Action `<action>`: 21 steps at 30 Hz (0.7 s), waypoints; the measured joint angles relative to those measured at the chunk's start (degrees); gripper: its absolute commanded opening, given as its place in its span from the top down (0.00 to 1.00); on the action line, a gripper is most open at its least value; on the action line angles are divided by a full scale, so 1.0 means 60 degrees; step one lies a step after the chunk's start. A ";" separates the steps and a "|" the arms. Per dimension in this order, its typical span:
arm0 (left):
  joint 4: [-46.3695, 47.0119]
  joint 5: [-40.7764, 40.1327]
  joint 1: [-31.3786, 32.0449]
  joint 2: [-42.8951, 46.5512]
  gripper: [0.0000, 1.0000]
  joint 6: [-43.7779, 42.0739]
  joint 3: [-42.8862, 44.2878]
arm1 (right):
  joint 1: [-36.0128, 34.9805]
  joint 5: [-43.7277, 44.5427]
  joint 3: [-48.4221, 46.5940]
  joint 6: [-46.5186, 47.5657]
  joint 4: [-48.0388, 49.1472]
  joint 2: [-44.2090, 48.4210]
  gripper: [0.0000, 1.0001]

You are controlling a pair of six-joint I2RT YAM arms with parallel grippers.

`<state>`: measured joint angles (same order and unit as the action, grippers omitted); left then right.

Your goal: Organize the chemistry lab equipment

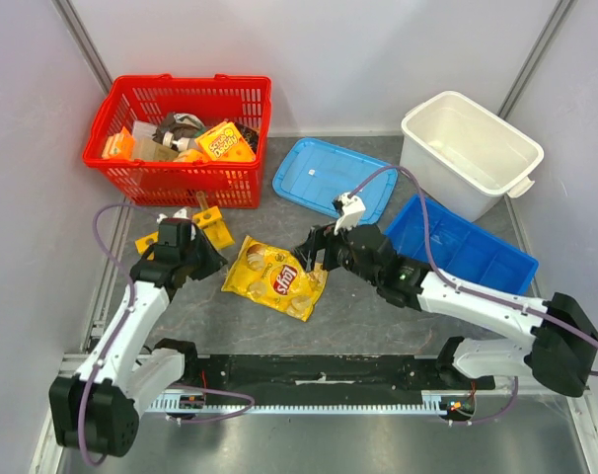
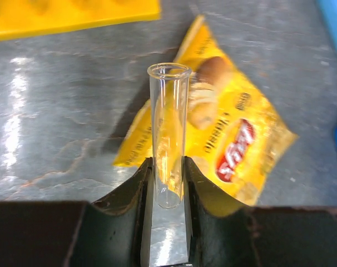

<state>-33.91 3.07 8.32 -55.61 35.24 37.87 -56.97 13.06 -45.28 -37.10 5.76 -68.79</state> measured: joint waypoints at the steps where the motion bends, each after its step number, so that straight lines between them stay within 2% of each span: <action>1: 0.0069 0.0317 0.0000 0.0310 0.83 -0.0058 0.0000 | 0.0299 -0.0448 0.0000 -0.0069 0.0226 -0.0157 0.17; 5: 0.0466 0.1701 0.0000 0.1351 0.84 -0.0240 0.0000 | 0.0980 -0.2138 -0.0131 -0.0186 0.1045 -0.0787 0.25; 12: 0.1781 0.4131 0.0011 0.2473 0.84 -0.0488 -0.0113 | 0.1246 -0.4488 -0.0758 -0.0597 0.2586 -0.1956 0.32; 21: 0.2539 0.5490 0.0069 0.2528 0.84 -0.0590 -0.0601 | 0.1239 -0.6018 -0.1417 -0.1581 0.4371 -0.3442 0.38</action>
<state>-18.68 36.01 8.73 -40.45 31.70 34.26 -49.54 -23.05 -53.78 -46.59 31.99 -89.45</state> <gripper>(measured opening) 0.305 0.646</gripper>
